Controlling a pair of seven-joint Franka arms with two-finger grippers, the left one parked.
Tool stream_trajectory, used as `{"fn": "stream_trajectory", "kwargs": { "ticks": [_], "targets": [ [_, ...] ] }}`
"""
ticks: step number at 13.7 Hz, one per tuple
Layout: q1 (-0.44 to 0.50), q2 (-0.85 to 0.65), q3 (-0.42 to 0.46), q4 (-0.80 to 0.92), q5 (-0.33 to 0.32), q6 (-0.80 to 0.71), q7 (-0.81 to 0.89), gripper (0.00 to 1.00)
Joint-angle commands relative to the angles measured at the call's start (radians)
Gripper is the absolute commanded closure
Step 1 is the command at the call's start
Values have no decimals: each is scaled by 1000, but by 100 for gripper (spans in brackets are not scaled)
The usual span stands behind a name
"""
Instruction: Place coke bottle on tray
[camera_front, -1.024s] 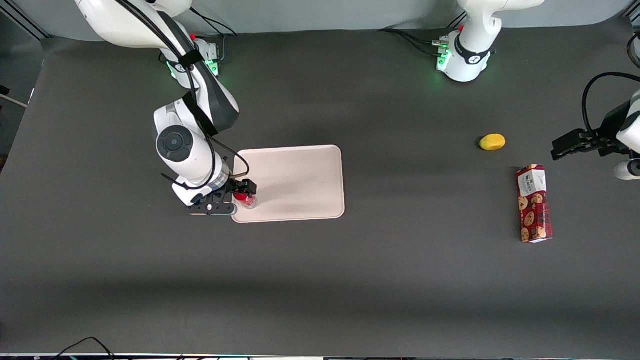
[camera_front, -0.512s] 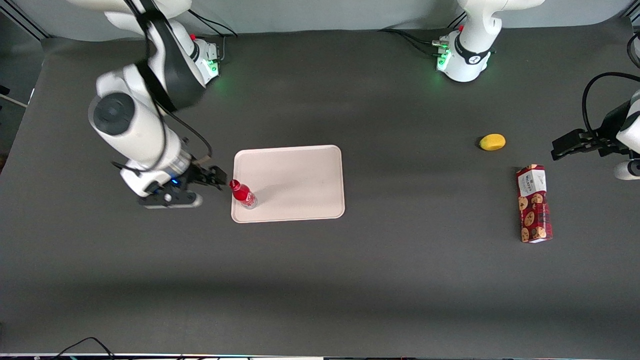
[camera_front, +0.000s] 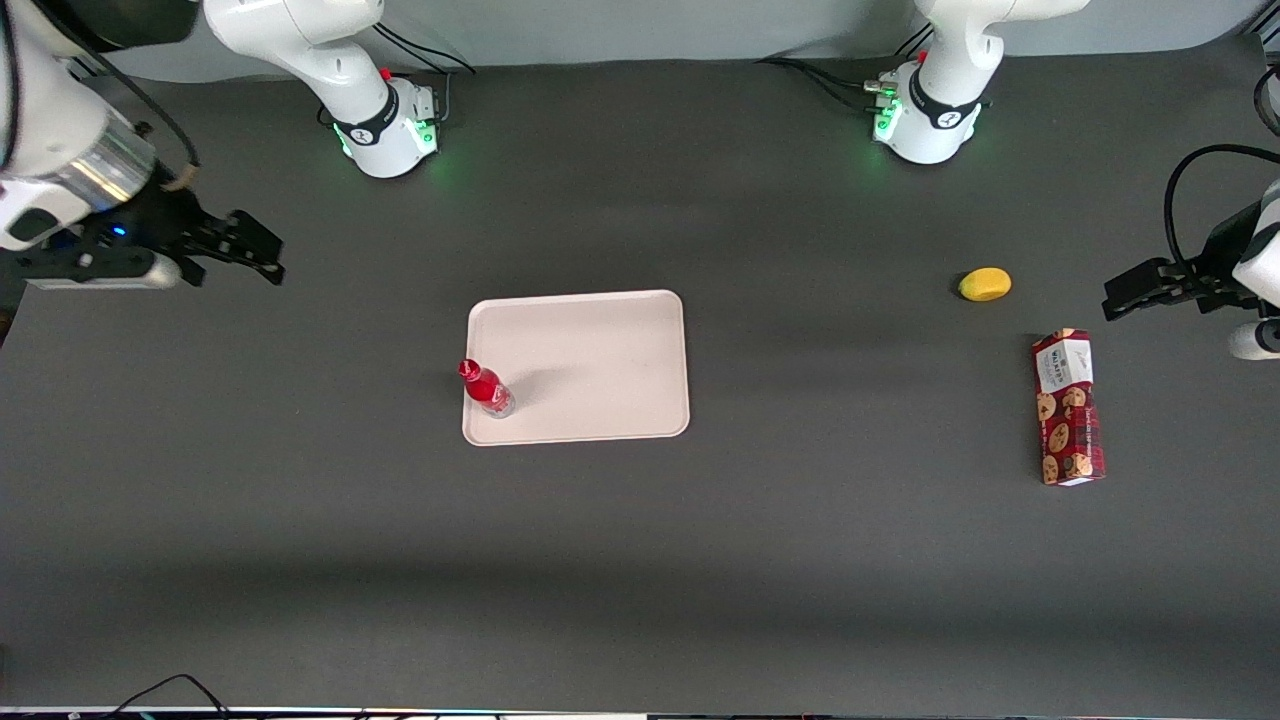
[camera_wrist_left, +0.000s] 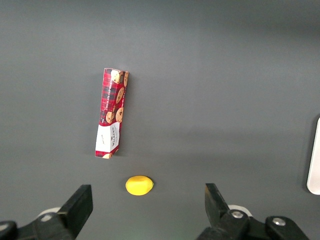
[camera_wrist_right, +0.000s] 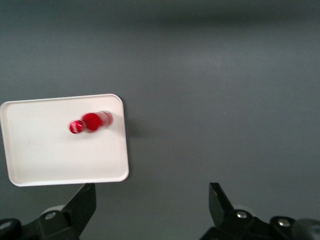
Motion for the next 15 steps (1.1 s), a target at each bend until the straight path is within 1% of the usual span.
{"fn": "stream_trajectory", "kwargs": {
  "ticks": [1, 3, 5, 8, 10, 15],
  "targets": [
    [-59, -9, 3, -32, 0, -8, -32, 0],
    [-112, 42, 4, -32, 0, 3, -32, 0],
    [-135, 42, 4, -33, 0, 3, -34, 0],
    [-142, 43, 1, -33, -3, -2, -34, 0],
    [-146, 100, -16, 6, -8, 29, -34, 0],
    [-146, 158, -28, 82, -11, 31, -32, 0]
  ]
}}
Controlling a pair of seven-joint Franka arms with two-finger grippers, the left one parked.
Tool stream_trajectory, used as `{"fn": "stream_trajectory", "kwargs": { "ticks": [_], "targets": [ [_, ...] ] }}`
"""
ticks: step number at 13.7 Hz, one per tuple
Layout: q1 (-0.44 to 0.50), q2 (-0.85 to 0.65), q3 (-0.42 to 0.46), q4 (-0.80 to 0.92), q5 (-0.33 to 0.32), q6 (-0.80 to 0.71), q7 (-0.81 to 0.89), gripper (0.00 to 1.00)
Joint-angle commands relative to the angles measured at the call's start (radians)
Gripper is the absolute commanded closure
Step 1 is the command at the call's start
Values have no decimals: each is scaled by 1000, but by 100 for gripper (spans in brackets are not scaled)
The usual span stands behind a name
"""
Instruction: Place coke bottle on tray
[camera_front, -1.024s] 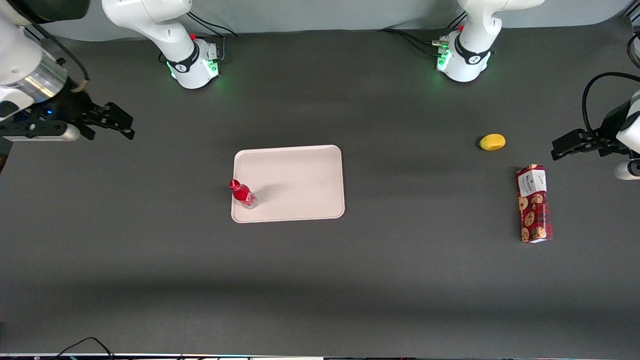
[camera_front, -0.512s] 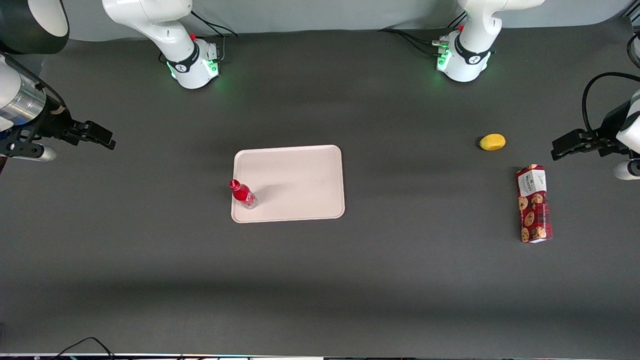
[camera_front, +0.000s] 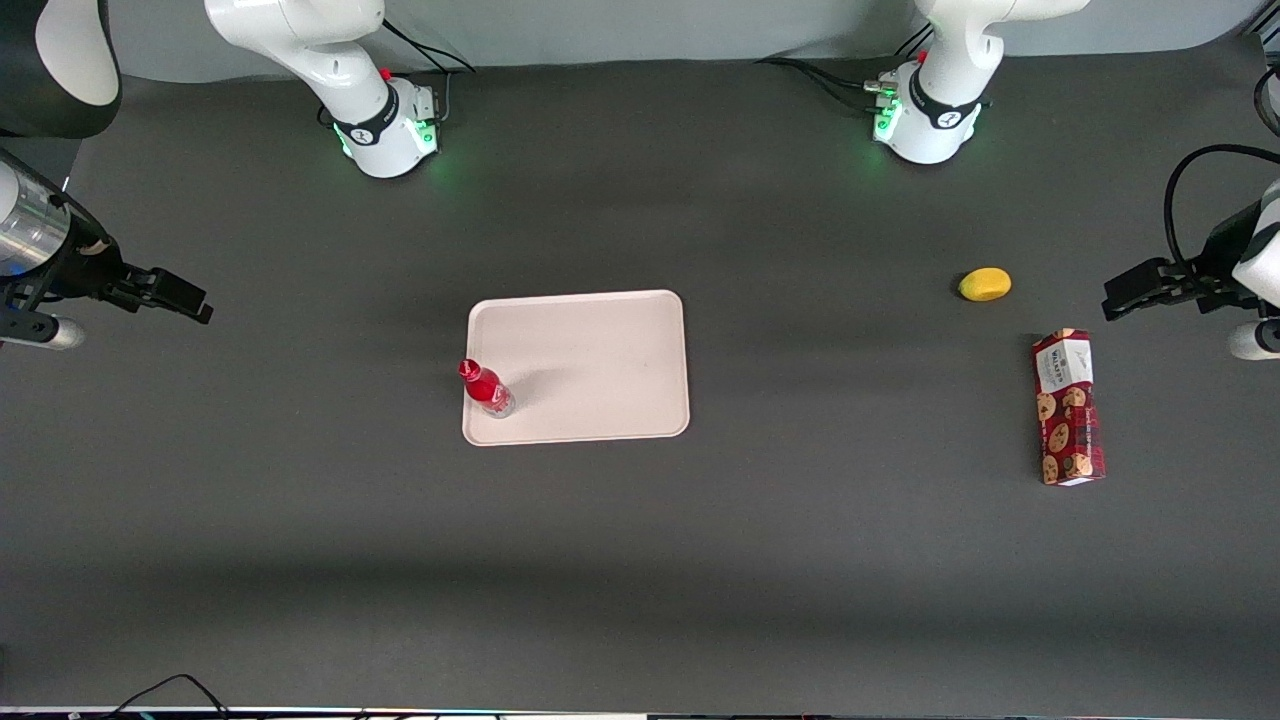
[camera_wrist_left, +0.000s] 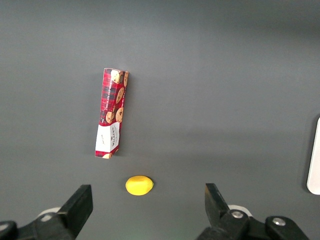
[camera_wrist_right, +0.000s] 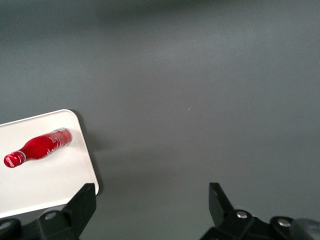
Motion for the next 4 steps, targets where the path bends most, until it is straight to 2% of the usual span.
{"fn": "stream_trajectory", "kwargs": {
  "ticks": [1, 4],
  "targets": [
    [-5, 42, -1, 62, -11, -7, -18, 0],
    [-5, 52, -1, 77, -13, -12, -14, 0]
  ]
}}
